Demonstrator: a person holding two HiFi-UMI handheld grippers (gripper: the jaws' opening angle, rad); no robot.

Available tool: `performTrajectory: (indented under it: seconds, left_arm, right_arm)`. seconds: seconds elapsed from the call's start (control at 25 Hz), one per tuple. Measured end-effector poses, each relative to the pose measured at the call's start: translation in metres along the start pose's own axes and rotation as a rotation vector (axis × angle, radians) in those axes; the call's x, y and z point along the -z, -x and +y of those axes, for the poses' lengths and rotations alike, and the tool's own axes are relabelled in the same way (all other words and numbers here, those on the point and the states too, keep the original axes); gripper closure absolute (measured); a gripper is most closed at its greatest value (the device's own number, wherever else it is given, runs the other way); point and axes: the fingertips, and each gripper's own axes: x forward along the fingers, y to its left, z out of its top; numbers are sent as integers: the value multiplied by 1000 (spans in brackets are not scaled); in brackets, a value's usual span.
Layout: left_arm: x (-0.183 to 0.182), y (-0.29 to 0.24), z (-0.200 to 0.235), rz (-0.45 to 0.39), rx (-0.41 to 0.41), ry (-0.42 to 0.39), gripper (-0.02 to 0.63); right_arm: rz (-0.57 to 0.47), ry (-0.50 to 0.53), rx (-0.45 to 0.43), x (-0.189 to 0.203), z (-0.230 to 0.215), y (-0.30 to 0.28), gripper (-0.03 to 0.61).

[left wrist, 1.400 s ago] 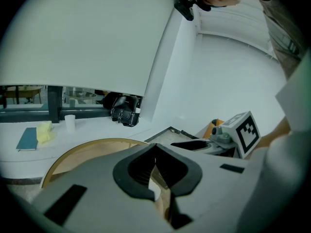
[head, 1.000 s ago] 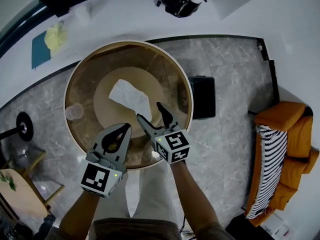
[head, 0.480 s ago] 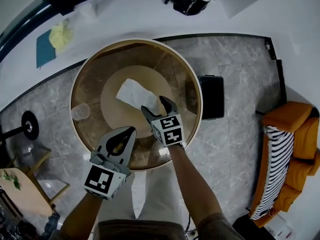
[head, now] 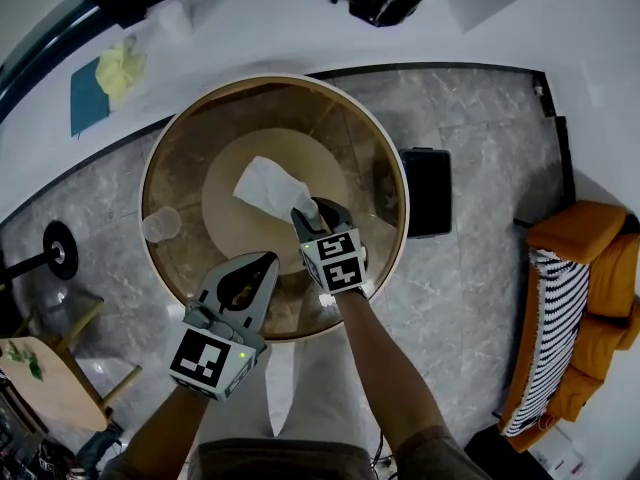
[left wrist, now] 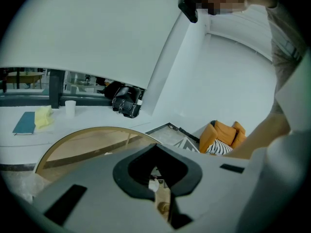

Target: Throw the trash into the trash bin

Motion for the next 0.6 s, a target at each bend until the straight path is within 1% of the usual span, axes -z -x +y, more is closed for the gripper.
performTrajectory:
  seconds: [0.12,0.16,0.36,0.48,0.6]
  left_arm:
    - [1,-1,2,4,1,9,595]
    - [1,-1,2,6,0,12,595]
    - [2,-1,6,6,-7,20,595]
    - [1,-1,7,6,-11,26,595]
    - [-1,2,5,8,-1,26,595]
  right_arm:
    - [19,14,-5,1,4,1,548]
    - [24,19,-6,2,5,2,557]
    - [21,22,-4,0,3,7,558]
    - [-10,23,-5,-12,6,20,558]
    - [-70,34,-2,-33,10,43,558]
